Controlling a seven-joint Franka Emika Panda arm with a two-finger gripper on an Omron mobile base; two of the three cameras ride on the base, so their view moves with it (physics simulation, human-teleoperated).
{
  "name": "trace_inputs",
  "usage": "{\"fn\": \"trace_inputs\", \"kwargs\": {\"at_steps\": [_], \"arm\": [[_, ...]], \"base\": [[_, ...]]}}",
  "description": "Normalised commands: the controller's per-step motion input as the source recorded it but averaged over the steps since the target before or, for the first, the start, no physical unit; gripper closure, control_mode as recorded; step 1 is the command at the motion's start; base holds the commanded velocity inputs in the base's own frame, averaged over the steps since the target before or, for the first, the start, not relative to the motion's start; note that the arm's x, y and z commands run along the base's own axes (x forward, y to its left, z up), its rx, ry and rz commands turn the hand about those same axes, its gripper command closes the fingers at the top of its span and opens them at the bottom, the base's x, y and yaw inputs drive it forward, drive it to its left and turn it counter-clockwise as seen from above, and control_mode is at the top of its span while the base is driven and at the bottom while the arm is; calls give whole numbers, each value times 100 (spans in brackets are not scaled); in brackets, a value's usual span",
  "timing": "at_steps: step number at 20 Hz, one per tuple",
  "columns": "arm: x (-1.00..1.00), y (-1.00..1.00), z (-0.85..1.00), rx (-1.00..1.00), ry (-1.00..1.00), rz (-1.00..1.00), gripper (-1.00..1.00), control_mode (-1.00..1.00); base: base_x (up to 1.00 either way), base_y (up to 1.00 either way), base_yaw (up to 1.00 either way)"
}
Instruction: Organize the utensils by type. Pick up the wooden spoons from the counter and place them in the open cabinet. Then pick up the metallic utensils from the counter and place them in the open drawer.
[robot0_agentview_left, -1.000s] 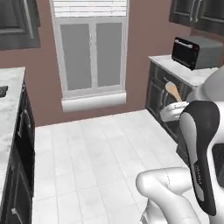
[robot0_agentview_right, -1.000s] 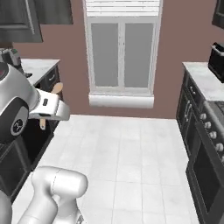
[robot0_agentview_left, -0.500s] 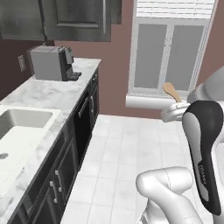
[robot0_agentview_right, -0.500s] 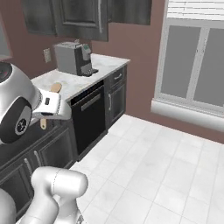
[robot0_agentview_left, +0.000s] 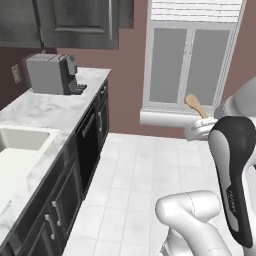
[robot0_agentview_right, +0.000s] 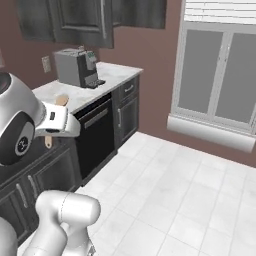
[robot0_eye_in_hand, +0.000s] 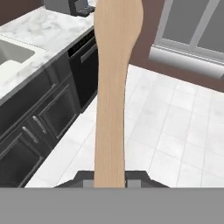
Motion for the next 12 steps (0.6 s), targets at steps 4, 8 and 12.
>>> {"fn": "trace_inputs", "kwargs": {"at_steps": [4,8,12], "arm": [[0,0,0,0,0,0,100,100],[0,0,0,0,0,0,100,100],[0,0,0,0,0,0,100,100]], "base": [[100,-56,-14],[100,-61,-18],[100,-78,-16]]}}
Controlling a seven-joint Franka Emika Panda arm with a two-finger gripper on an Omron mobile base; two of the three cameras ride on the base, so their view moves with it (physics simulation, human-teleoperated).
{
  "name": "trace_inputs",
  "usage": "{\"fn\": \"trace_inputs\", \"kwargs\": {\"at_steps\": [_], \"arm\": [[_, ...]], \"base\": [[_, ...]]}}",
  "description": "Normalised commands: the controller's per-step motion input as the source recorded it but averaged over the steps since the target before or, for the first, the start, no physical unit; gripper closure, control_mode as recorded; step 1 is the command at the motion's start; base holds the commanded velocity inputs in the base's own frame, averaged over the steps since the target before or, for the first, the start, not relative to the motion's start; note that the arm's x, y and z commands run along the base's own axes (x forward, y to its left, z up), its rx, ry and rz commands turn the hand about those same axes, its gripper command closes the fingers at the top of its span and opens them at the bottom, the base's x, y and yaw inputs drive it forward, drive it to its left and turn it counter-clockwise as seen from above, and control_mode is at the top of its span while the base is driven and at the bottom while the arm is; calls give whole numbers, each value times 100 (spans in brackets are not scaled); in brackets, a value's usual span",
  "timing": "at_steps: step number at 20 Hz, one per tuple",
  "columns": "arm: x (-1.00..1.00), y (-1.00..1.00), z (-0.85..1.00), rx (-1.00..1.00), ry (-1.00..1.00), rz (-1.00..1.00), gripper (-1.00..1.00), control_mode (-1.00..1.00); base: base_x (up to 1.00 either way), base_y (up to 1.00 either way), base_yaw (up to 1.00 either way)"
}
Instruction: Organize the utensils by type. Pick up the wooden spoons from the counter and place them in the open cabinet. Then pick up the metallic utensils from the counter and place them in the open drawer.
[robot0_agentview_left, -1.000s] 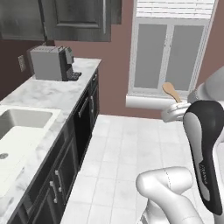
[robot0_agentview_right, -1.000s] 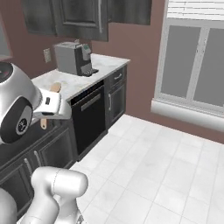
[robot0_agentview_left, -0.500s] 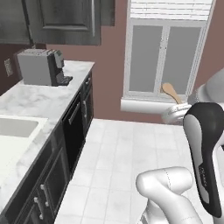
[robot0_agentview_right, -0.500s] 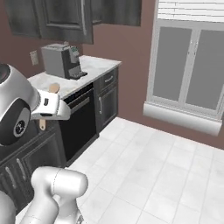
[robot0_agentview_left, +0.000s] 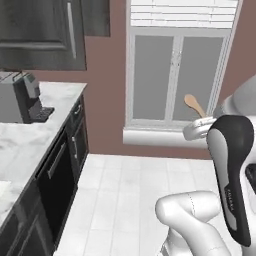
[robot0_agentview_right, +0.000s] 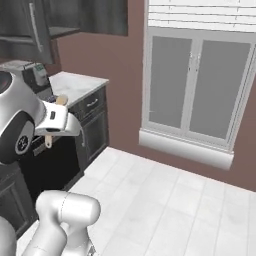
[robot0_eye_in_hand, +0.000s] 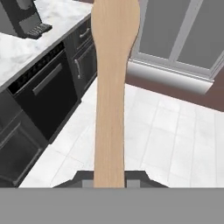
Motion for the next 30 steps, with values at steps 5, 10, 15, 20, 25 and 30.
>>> {"fn": "trace_inputs", "kwargs": {"at_steps": [5,10,15,20,25,30], "arm": [[0,0,0,0,0,0,100,100],[0,0,0,0,0,0,100,100],[0,0,0,0,0,0,100,100],[0,0,0,0,0,0,100,100],[0,0,0,0,0,0,100,100],[0,0,0,0,0,0,100,100]], "base": [[100,-88,-13],[100,-60,-6],[94,9,1],[98,33,17],[83,46,48],[83,13,71]]}}
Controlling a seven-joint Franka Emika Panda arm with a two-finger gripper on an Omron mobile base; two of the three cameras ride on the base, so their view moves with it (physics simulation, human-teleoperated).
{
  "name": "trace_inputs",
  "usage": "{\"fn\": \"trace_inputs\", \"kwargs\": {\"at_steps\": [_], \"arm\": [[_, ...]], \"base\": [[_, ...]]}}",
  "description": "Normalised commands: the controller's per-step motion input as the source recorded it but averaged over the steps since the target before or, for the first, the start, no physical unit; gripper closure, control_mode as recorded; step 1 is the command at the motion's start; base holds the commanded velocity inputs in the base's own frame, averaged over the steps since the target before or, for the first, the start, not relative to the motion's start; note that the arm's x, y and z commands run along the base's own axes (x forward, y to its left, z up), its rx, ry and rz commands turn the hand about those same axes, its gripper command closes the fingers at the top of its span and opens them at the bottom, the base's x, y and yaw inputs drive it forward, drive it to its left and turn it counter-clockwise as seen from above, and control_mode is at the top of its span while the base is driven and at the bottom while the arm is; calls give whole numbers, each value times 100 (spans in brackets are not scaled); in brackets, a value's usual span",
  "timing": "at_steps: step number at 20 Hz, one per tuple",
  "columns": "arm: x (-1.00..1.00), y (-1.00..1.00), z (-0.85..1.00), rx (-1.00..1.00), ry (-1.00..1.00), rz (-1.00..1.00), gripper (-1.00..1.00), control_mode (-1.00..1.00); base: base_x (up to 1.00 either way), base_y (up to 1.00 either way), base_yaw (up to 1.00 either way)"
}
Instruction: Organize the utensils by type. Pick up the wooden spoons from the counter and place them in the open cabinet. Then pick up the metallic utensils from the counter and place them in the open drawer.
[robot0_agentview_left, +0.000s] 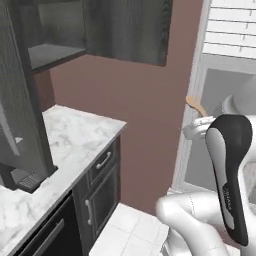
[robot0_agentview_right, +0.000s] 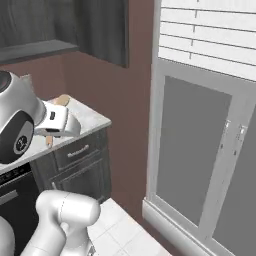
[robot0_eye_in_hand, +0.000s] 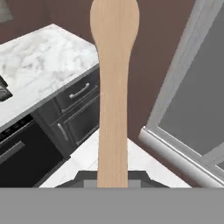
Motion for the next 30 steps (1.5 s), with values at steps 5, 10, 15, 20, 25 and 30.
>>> {"fn": "trace_inputs", "kwargs": {"at_steps": [5,10,15,20,25,30], "arm": [[0,0,0,0,0,0,100,100],[0,0,0,0,0,0,100,100],[0,0,0,0,0,0,100,100],[0,0,0,0,0,0,100,100],[0,0,0,0,0,0,100,100],[0,0,0,0,0,0,100,100]], "base": [[45,0,93],[29,0,94],[32,-21,84],[11,-78,36],[0,-65,3],[19,-15,0]]}}
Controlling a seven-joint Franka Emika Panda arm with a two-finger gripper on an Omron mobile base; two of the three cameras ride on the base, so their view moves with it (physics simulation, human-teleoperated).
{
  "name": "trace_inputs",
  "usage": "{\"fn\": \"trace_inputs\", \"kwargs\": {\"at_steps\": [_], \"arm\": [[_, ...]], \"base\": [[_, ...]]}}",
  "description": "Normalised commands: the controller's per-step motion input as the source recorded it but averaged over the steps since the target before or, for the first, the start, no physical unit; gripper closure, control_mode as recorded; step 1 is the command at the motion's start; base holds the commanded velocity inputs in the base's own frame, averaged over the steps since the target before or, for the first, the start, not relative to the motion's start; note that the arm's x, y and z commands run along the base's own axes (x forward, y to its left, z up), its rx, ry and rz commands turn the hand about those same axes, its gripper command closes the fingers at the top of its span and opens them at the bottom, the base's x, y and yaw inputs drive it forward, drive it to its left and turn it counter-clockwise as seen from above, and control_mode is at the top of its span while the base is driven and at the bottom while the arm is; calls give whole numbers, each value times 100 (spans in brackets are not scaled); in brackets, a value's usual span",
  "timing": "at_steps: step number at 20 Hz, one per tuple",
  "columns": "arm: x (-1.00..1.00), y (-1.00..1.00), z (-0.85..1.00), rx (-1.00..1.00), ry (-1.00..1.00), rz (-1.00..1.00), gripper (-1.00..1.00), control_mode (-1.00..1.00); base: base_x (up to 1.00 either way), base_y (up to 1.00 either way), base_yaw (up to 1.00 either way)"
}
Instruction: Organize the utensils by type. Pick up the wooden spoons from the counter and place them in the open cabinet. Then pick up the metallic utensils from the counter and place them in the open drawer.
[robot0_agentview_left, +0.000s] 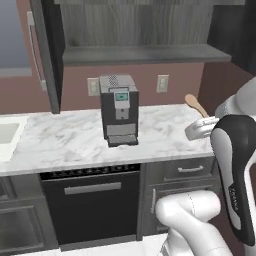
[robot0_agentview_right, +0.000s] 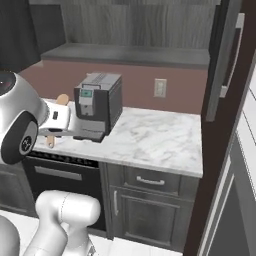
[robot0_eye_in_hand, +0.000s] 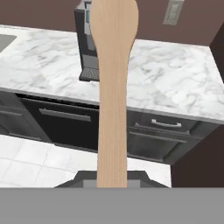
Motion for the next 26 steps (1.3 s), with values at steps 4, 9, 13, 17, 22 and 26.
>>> {"fn": "trace_inputs", "kwargs": {"at_steps": [4,9,13,17,22,26], "arm": [[0,0,0,0,0,0,100,100],[0,0,0,0,0,0,100,100],[0,0,0,0,0,0,100,100],[0,0,0,0,0,0,100,100],[0,0,0,0,0,0,100,100],[0,0,0,0,0,0,100,100]], "base": [[48,0,0],[68,0,0],[49,-7,0],[34,-6,0],[41,-3,0],[48,-2,0]]}}
